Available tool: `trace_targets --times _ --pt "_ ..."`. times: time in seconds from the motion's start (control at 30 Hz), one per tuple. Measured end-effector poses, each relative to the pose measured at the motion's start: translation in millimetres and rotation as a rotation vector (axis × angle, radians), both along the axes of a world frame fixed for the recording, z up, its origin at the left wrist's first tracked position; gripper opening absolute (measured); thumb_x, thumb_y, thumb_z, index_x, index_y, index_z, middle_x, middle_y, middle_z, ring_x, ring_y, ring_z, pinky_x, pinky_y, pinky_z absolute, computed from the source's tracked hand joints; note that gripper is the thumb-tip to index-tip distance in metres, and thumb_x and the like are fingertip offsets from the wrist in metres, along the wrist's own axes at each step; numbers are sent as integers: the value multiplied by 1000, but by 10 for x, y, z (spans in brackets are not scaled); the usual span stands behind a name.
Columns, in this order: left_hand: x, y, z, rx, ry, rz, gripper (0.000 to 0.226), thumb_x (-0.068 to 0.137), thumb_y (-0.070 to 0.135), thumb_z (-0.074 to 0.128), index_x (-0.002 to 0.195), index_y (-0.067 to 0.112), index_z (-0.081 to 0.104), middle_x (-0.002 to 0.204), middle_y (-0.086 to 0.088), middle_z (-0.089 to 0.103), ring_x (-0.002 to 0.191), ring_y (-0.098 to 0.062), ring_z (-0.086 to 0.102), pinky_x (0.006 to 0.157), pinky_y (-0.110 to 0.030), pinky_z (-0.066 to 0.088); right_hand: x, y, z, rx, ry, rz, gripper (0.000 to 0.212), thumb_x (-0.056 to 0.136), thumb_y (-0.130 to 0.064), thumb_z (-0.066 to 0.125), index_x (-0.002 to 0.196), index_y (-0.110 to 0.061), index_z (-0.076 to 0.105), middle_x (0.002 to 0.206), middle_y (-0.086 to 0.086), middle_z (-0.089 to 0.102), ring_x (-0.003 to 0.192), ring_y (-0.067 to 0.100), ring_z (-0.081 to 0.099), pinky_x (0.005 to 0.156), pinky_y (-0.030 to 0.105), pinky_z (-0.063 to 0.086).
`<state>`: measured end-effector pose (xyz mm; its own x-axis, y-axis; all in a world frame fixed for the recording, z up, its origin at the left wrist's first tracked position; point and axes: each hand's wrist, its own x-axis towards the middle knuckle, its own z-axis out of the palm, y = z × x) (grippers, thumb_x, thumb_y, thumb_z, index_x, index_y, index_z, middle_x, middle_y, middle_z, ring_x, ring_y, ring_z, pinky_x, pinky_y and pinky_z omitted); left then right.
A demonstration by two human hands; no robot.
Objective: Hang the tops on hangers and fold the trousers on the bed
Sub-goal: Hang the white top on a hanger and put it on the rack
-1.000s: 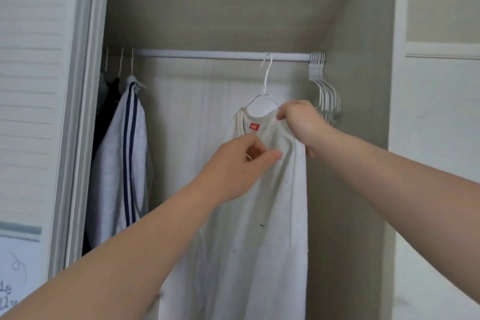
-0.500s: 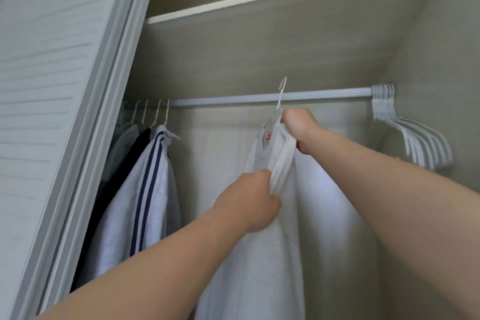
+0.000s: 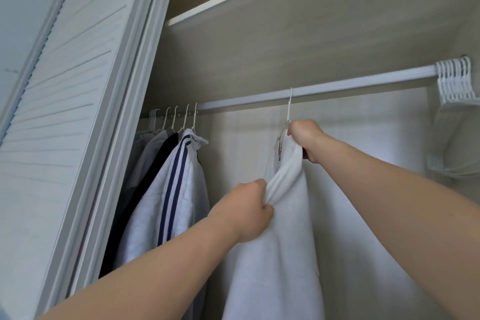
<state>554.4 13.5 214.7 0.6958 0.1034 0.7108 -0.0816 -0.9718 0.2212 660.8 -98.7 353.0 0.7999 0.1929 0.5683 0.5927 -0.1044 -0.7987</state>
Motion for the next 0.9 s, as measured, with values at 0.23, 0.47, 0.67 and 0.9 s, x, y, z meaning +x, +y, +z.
trace_targets --times 0.23,0.47,0.67,0.9 --pt "-148 208 -222 -83 17 3 22 95 31 57 92 15 43 97 -9 60 85 -29 60 74 -42 54 -401 17 -68 -421 -148 -147 16 91 -13 57 85 2 58 73 19 67 51 31 68 46 36 57" --pt "-338 395 -331 -117 25 25 24 92 27 63 90 20 40 89 -2 57 74 -17 55 54 -25 39 -636 209 -210 -525 -189 -146 29 95 -5 39 72 4 55 84 32 69 82 44 73 70 41 61" --pt "-473 640 -362 -100 22 82 19 92 22 62 98 17 45 87 0 58 74 -16 56 57 -26 44 -246 507 -313 -300 -221 45 13 92 -4 46 97 3 56 86 25 65 63 38 69 48 40 60" --pt "-460 905 -395 -93 69 189 19 93 24 62 106 20 49 97 0 62 85 -19 60 69 -31 49 236 1046 -499 -337 -303 118 23 96 -10 46 111 -3 62 95 21 70 65 40 72 64 46 63"
